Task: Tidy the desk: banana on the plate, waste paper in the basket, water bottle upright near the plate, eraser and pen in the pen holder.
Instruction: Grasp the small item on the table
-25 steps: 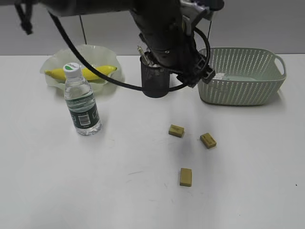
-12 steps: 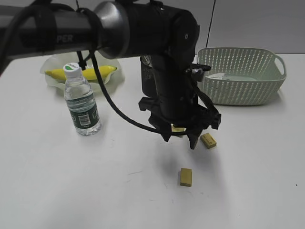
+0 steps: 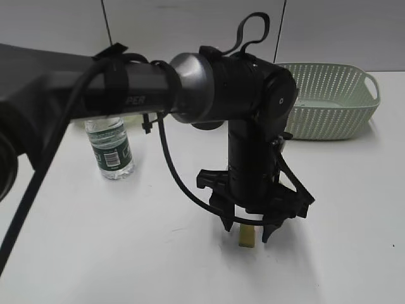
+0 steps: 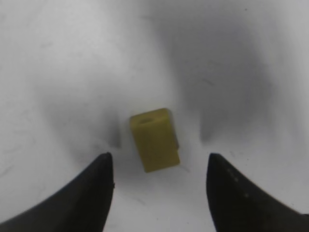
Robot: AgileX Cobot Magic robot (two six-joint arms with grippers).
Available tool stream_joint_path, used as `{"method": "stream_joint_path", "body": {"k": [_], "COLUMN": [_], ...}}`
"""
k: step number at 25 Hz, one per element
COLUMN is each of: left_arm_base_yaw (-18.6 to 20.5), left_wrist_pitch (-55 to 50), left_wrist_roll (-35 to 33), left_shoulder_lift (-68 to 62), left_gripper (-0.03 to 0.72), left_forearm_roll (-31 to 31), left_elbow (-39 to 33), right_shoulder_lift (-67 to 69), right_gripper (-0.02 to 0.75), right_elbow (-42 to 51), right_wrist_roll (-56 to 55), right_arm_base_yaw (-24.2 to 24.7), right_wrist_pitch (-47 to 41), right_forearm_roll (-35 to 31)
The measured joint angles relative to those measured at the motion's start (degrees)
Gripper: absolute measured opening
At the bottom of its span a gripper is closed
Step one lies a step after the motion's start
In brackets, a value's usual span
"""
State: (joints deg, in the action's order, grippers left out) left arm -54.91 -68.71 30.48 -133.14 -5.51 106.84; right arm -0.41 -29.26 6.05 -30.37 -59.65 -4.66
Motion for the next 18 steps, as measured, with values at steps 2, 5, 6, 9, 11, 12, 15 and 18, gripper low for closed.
{"method": "stream_joint_path", "body": {"k": [2, 5, 6, 9, 11, 12, 15, 18], "left_arm_base_yaw": [-0.05, -0.05, -0.05, -0.05, -0.05, -0.05, -0.05, -0.05], "left_wrist_pitch": [0.77, 1.09, 1.21, 1.5, 1.5, 1.54, 2.26, 1.59], "left_wrist_roll": [0.25, 0.31, 0.37, 0.41, 0.41, 0.41, 0.43, 0.43], "left_shoulder_lift": [-0.94, -1.8, -2.13, -3.06, -3.2, -3.2, -3.2, -3.26], "left_gripper": [0.457, 0.457, 0.457, 0.448, 0.407, 0.368, 0.218, 0.188], "left_forearm_roll": [0.0, 0.74, 1.01, 1.37, 1.59, 1.72, 1.92, 2.32], "left_elbow": [0.0, 0.0, 0.0, 0.0, 0.11, 0.13, 0.17, 1.2], "right_shoulder_lift": [0.0, 0.0, 0.0, 0.0, 0.0, 0.0, 0.0, 0.0], "right_gripper": [0.488, 0.488, 0.488, 0.489, 0.489, 0.489, 0.489, 0.489], "right_elbow": [0.0, 0.0, 0.0, 0.0, 0.0, 0.0, 0.0, 0.0], "right_wrist_roll": [0.0, 0.0, 0.0, 0.0, 0.0, 0.0, 0.0, 0.0], "right_arm_base_yaw": [0.0, 0.0, 0.0, 0.0, 0.0, 0.0, 0.0, 0.0], "right_wrist_pitch": [0.07, 0.06, 0.06, 0.06, 0.06, 0.06, 0.06, 0.06], "right_forearm_roll": [0.0, 0.0, 0.0, 0.0, 0.0, 0.0, 0.0, 0.0]}}
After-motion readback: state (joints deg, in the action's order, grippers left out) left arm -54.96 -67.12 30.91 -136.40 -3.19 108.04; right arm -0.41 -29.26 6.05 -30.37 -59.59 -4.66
